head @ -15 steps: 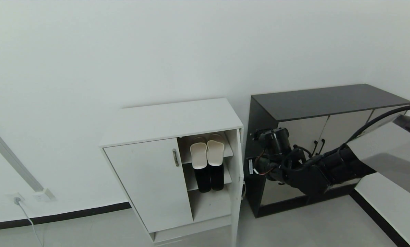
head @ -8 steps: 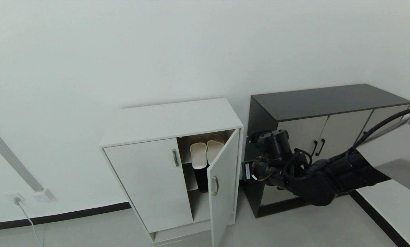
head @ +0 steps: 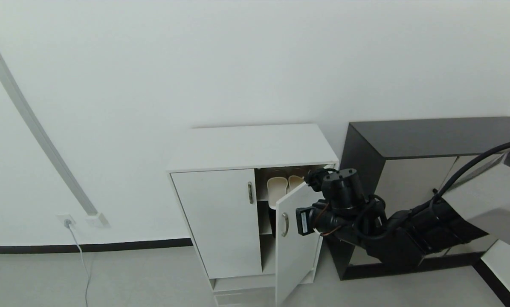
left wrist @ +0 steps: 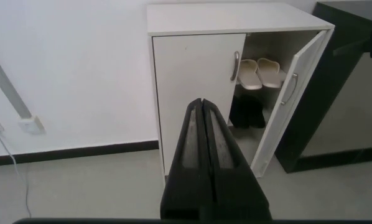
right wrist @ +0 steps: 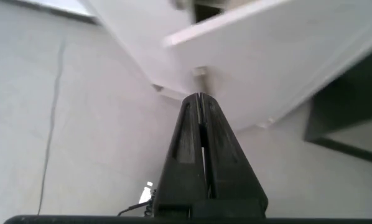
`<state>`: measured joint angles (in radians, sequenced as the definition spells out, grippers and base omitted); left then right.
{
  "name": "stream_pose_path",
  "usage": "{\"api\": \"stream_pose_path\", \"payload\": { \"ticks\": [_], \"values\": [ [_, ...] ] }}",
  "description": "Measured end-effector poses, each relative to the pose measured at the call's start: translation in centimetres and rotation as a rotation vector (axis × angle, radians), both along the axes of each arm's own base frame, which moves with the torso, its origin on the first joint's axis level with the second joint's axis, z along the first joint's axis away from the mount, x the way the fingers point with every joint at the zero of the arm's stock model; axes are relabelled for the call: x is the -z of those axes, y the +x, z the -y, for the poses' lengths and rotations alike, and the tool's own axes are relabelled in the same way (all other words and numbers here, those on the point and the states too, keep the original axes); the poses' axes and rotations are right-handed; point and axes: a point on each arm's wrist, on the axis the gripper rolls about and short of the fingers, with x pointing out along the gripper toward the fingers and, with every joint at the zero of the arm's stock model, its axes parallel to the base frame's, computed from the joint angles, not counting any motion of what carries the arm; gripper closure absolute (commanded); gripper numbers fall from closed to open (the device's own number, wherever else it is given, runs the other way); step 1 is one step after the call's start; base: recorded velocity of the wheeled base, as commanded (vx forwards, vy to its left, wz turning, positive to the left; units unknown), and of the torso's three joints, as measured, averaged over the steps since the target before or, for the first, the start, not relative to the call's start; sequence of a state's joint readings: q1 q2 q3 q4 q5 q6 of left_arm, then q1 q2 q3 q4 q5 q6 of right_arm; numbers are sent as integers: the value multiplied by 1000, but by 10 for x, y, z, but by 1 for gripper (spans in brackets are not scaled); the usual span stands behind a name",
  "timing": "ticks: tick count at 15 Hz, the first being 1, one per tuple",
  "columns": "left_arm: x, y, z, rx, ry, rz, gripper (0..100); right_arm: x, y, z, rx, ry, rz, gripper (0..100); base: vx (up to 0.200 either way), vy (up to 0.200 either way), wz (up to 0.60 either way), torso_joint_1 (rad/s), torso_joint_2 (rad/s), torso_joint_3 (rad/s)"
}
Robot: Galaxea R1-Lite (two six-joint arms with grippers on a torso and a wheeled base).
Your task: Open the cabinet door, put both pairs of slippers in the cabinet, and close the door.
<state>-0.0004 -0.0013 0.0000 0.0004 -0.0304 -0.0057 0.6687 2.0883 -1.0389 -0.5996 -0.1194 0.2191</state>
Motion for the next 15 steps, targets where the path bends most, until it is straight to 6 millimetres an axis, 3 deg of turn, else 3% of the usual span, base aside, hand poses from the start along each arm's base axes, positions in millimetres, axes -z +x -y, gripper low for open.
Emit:
{"api": "stream_pose_path", "payload": {
  "ticks": [7,15],
  "values": [
    [0,0,0,0,2,0,100,26,-16,14,-22,-50,-41,100,0,0,0,0,0,0],
    [0,0,0,4,4,1,100,42,-24,22,-26,-76,-48,100,175,0,0,-1,1,2]
  ]
}}
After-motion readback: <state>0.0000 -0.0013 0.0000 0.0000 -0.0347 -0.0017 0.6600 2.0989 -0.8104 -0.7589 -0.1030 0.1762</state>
